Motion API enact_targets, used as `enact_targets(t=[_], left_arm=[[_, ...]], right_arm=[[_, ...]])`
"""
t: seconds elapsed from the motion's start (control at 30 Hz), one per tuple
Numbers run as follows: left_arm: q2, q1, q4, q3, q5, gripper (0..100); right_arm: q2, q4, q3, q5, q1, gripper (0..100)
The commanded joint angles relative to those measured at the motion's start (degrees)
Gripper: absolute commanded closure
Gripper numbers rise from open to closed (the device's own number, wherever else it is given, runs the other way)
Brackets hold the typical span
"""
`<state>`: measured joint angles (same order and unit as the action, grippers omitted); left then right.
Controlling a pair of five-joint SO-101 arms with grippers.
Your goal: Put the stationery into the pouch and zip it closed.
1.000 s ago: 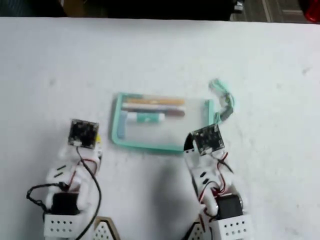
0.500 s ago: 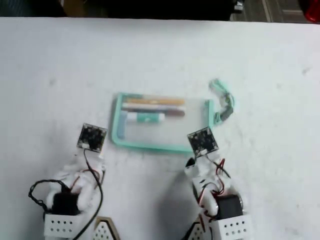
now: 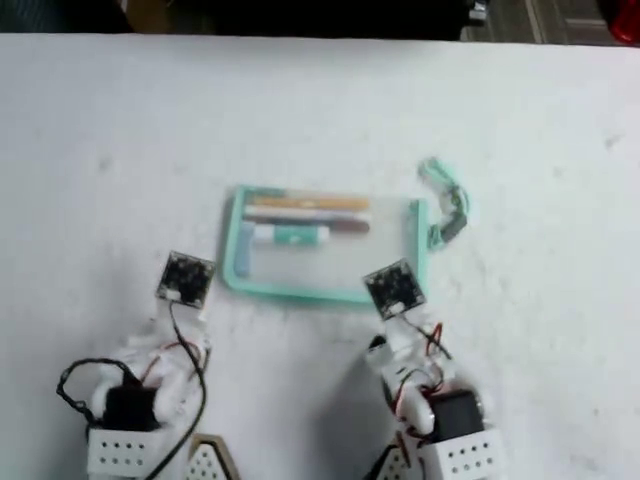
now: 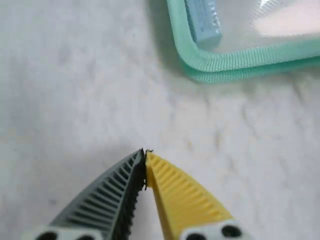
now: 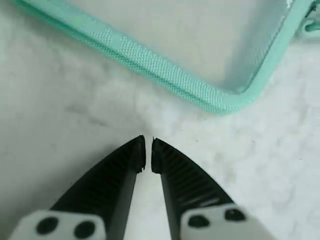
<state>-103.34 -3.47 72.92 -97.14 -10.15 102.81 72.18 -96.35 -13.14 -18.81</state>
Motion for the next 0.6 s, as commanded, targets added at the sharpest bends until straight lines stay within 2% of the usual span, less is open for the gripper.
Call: enact_targets(t=[0.0, 0.17, 0.33, 0.43, 0.57], left_arm=[[-0.31, 0.92, 0.44, 0.09, -0.09, 98], [-0.31, 0.84, 0.44, 0.09, -0.09, 98], [-0.31, 0.84, 0.44, 0.09, -0.09, 98], [-0.31, 0.75, 0.44, 0.09, -0.09, 98], [-0.31, 0.75, 0.44, 0.09, -0.09, 98]], right_arm=[[0.22, 0.48, -0.53, -0.18, 0.31, 98.1], [0.22, 0.48, -0.53, -0.09, 6.20, 98.1], [0.22, 0.48, -0.53, 0.53, 6.99, 98.1], [0.22, 0.57, -0.53, 4.84, 8.40, 98.1], [0.31, 0.48, -0.53, 9.05, 16.31, 98.1]])
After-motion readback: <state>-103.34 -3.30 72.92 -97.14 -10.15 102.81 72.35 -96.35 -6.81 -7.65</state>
